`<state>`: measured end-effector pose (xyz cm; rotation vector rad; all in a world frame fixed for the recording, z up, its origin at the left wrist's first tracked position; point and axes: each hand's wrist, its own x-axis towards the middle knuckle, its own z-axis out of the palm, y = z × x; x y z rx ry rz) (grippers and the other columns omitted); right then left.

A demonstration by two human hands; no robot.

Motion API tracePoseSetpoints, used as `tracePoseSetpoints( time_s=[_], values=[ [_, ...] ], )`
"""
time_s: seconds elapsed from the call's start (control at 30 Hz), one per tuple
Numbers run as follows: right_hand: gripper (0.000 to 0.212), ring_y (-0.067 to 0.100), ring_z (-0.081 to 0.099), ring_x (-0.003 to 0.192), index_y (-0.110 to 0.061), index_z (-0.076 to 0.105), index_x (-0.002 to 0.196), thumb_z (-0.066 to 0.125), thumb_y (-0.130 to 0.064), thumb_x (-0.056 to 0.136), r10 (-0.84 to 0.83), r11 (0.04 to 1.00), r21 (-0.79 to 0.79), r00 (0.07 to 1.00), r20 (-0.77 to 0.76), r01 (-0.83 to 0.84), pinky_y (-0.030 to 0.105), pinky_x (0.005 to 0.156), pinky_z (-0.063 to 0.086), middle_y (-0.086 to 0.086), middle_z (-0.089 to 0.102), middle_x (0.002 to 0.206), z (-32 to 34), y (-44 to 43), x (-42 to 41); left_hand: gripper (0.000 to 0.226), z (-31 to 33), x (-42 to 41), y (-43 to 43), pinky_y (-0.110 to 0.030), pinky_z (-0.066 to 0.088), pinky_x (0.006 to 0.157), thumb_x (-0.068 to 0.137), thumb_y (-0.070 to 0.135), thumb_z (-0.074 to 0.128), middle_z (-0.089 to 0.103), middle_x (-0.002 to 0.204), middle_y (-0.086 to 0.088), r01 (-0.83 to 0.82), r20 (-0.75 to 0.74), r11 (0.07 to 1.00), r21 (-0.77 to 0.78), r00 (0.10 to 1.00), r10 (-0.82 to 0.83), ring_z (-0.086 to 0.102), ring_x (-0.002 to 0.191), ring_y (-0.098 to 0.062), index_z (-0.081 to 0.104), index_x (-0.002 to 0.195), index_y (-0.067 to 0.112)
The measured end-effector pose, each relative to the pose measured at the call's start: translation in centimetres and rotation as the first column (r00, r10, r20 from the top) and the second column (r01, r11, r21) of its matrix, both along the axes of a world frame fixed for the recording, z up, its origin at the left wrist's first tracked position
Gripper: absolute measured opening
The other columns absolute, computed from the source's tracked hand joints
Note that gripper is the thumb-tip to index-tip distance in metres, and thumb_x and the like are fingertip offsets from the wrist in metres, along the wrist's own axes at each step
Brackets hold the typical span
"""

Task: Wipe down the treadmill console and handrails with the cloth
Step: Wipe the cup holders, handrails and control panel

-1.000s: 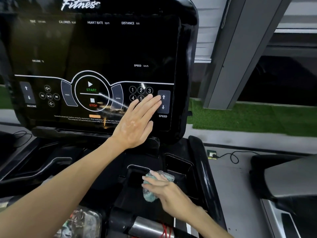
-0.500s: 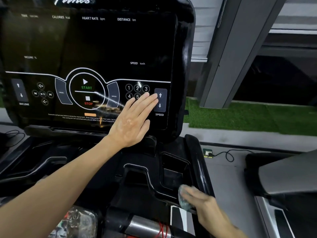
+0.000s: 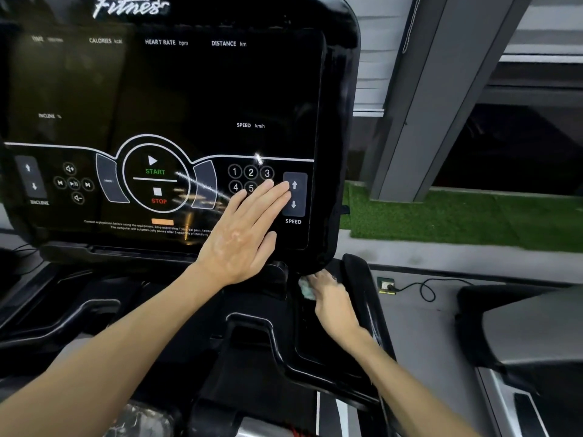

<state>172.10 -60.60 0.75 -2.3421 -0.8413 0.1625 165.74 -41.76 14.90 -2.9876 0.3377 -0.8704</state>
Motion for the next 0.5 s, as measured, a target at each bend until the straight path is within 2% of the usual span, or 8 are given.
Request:
tracePoseSetpoints(
  time_s=[0.07, 0.1, 0.17, 0.27, 0.33, 0.4, 0.43, 0.5],
  values=[
    [0.032, 0.038, 0.060, 0.101, -0.006, 0.064, 0.108, 0.043, 0.004, 0.085, -0.132, 0.991, -0.023, 0.986, -0.105, 0.130, 0.039, 0.079, 0.048, 0.018, 0.066, 0.105, 0.6, 0.8, 2.1, 0.061, 0.0, 0.0, 0.0, -0.044, 0.022, 0.118, 0.089, 0.015, 0.047, 0.030, 0.156, -0.008, 0.001, -0.001, 1.000, -0.004, 1.000, -0.001, 0.022, 0.147, -0.023, 0.034, 0.147, 0.003],
    [0.027, 0.040, 0.060, 0.101, -0.003, 0.064, 0.105, 0.044, 0.003, 0.087, -0.178, 0.983, -0.078, 0.974, -0.142, 0.168, 0.039, 0.079, 0.046, 0.021, 0.066, 0.105, 0.9, 1.2, 3.5, 0.061, 0.0, 0.0, 0.0, -0.045, 0.022, 0.118, 0.089, 0.015, 0.047, 0.030, 0.156, -0.008, 0.004, -0.003, 1.000, -0.009, 1.000, -0.004, 0.022, 0.147, -0.023, 0.034, 0.147, 0.003],
    [0.025, 0.039, 0.059, 0.108, 0.003, 0.061, 0.112, 0.047, -0.001, 0.091, -0.201, 0.966, -0.200, 0.959, -0.200, 0.161, 0.039, 0.087, 0.047, 0.025, 0.063, 0.114, 1.5, 2.0, 5.8, 0.061, -0.1, 0.0, 0.0, -0.046, 0.023, 0.118, 0.088, 0.014, 0.047, 0.030, 0.156, -0.008, 0.013, -0.003, 1.000, -0.012, 1.000, -0.013, 0.023, 0.147, -0.024, 0.034, 0.147, 0.003],
    [0.031, 0.033, 0.054, 0.117, 0.005, 0.054, 0.125, 0.050, -0.005, 0.095, -0.138, 0.971, -0.231, 0.938, -0.317, 0.065, 0.036, 0.096, 0.041, 0.023, 0.056, 0.128, 2.6, 2.5, 8.3, 0.062, 0.0, 0.0, 0.2, -0.046, 0.024, 0.117, 0.087, 0.013, 0.046, 0.030, 0.156, -0.008, 0.018, 0.003, 1.000, 0.001, 1.000, -0.018, 0.023, 0.147, -0.024, 0.034, 0.146, 0.003],
    [0.024, 0.030, 0.057, 0.108, -0.001, 0.061, 0.114, 0.047, -0.003, 0.095, -0.103, 0.969, -0.246, 0.955, -0.278, 0.032, 0.034, 0.086, 0.041, 0.023, 0.059, 0.124, 3.0, 2.4, 8.7, 0.062, 0.2, 0.0, 0.3, -0.046, 0.024, 0.117, 0.087, 0.012, 0.046, 0.030, 0.156, -0.008, 0.020, 0.006, 1.000, 0.005, 1.000, -0.020, 0.023, 0.147, -0.024, 0.034, 0.146, 0.002],
    [0.022, 0.034, 0.061, 0.101, 0.000, 0.066, 0.096, 0.045, 0.004, 0.090, -0.066, 0.985, -0.167, 0.980, -0.188, 0.034, 0.033, 0.077, 0.041, 0.024, 0.066, 0.109, 2.6, 1.5, 7.8, 0.061, 0.2, 0.0, 0.3, -0.045, 0.023, 0.118, 0.087, 0.012, 0.046, 0.030, 0.156, -0.008, 0.020, 0.006, 1.000, 0.003, 1.000, -0.020, 0.023, 0.147, -0.024, 0.035, 0.146, 0.002],
    [0.022, 0.031, 0.062, 0.100, 0.003, 0.068, 0.094, 0.047, 0.007, 0.088, -0.036, 0.995, -0.096, 0.985, -0.170, 0.020, 0.025, 0.075, 0.041, 0.021, 0.069, 0.104, 2.2, 0.6, 6.8, 0.061, 0.2, 0.0, 0.3, -0.044, 0.022, 0.118, 0.087, 0.013, 0.046, 0.030, 0.156, -0.008, 0.019, 0.003, 1.000, 0.001, 1.000, -0.019, 0.022, 0.147, -0.024, 0.035, 0.147, 0.002],
    [0.029, 0.009, 0.058, 0.112, 0.002, 0.069, 0.108, 0.049, 0.010, 0.088, 0.059, 0.998, 0.010, 0.993, -0.107, -0.059, 0.008, 0.090, 0.039, 0.006, 0.068, 0.116, 0.8, -1.4, 4.6, 0.060, 0.0, 0.0, 0.1, -0.042, 0.019, 0.119, 0.088, 0.014, 0.046, 0.030, 0.156, -0.008, 0.014, 0.008, 1.000, -0.005, 1.000, -0.014, 0.022, 0.147, -0.023, 0.035, 0.147, 0.002]
  ],
)
